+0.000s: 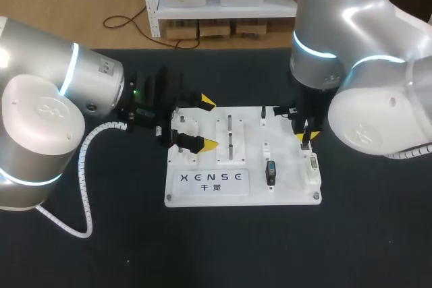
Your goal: Insert the Ethernet cable into its matching sockets.
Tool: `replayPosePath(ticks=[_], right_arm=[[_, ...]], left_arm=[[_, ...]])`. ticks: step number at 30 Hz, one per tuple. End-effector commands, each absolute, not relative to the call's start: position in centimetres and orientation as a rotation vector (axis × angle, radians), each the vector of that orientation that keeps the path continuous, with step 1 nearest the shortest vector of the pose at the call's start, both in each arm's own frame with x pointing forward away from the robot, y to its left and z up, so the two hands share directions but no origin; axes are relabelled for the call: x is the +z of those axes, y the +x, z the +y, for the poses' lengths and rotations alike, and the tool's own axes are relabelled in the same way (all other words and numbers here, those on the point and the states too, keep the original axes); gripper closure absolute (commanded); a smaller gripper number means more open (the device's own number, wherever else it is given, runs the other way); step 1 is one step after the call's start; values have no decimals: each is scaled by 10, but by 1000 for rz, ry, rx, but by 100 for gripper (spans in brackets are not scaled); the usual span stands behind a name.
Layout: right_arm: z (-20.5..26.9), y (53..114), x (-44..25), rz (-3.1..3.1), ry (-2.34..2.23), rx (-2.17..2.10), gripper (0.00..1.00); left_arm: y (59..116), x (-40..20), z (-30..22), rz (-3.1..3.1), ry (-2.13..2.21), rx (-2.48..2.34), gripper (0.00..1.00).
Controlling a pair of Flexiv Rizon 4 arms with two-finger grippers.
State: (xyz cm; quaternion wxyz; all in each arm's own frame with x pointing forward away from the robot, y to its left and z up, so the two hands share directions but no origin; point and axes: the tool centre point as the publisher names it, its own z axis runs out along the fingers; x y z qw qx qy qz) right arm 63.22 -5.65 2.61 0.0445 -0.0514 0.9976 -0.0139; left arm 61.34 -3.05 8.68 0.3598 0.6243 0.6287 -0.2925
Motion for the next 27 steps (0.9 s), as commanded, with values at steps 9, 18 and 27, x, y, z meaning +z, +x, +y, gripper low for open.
replayPosePath(ticks=[9,18,27], right_arm=[[-59,634,10,3072,-146,-55,100],[-58,632,5,3088,-146,-55,100],[-60,633,13,3050,-164,-59,0]], left_arm=[[614,86,-31,1621,1610,-754,0],[614,86,-31,1621,1610,-754,0],[614,86,-31,1621,1610,-754,0]])
